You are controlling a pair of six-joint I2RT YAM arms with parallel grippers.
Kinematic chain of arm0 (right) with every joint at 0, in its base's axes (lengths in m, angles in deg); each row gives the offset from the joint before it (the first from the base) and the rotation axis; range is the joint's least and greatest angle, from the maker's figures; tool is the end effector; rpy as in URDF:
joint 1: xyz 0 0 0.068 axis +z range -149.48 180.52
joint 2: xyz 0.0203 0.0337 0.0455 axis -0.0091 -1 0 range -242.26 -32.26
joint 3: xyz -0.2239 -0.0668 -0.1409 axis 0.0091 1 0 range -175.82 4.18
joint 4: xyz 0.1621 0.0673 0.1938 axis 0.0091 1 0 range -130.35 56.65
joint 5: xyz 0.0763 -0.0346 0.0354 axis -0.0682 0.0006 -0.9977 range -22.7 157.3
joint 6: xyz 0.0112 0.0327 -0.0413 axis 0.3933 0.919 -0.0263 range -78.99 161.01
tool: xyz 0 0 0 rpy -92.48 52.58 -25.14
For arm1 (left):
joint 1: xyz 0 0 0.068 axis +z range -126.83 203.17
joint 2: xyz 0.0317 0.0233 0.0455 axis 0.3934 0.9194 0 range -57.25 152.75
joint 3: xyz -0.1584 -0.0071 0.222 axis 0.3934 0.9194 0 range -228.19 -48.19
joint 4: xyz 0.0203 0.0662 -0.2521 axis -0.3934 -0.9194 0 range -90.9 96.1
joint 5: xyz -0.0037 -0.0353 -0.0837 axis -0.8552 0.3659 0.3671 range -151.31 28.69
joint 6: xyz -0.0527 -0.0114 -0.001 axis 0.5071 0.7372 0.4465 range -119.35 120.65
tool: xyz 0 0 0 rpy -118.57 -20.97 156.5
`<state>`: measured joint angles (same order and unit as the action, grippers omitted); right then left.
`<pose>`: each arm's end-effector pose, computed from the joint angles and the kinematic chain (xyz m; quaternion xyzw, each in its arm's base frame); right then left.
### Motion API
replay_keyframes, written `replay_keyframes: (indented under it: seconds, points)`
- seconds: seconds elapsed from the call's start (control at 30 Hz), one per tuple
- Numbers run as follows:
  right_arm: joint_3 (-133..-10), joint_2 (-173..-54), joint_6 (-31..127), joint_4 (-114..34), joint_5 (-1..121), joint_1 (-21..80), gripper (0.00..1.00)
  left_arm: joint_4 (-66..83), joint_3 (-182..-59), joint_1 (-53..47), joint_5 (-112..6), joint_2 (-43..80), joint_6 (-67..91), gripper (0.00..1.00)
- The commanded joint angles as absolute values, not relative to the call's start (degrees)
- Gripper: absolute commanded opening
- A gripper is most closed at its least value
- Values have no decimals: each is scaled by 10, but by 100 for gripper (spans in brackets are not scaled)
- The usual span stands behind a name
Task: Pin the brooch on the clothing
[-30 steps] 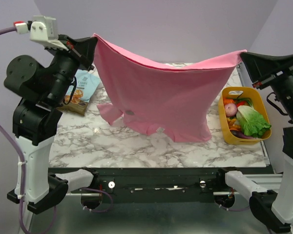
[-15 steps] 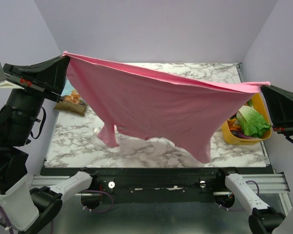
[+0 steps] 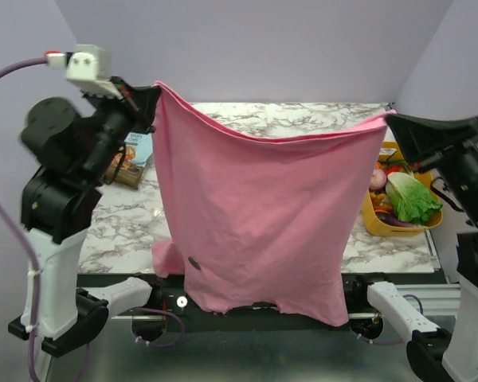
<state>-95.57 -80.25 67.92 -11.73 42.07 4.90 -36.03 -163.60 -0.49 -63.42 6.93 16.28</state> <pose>0.0442 0.0185 0.5811 -0.0737 0.5629 0.3355 0.7518 0.1102 -0.0469 0.5970 0.0314 0.6481 -0.2445 0.7206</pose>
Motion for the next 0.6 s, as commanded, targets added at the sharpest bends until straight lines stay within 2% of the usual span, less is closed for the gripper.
replay_keyframes:
  seconds: [0.0, 0.17, 0.33, 0.4, 0.57]
  points:
    - [-879, -855, 675, -142, 444, 47, 0, -323, -1549, 36, -679, 115, 170, 0]
    - [-808, -939, 674, -191, 466, 46, 1, -270, -1480, 109, -597, 207, 195, 0]
    - [-756, -1064, 683, -261, 502, 46, 0, -214, -1485, 145, -557, 345, 211, 0]
    - [-766, -1159, 691, -274, 507, 46, 0, -215, -1527, 147, -560, 397, 209, 0]
    - [-882, -1363, 710, -264, 482, 45, 1, -238, -1644, 154, -553, 584, 200, 0]
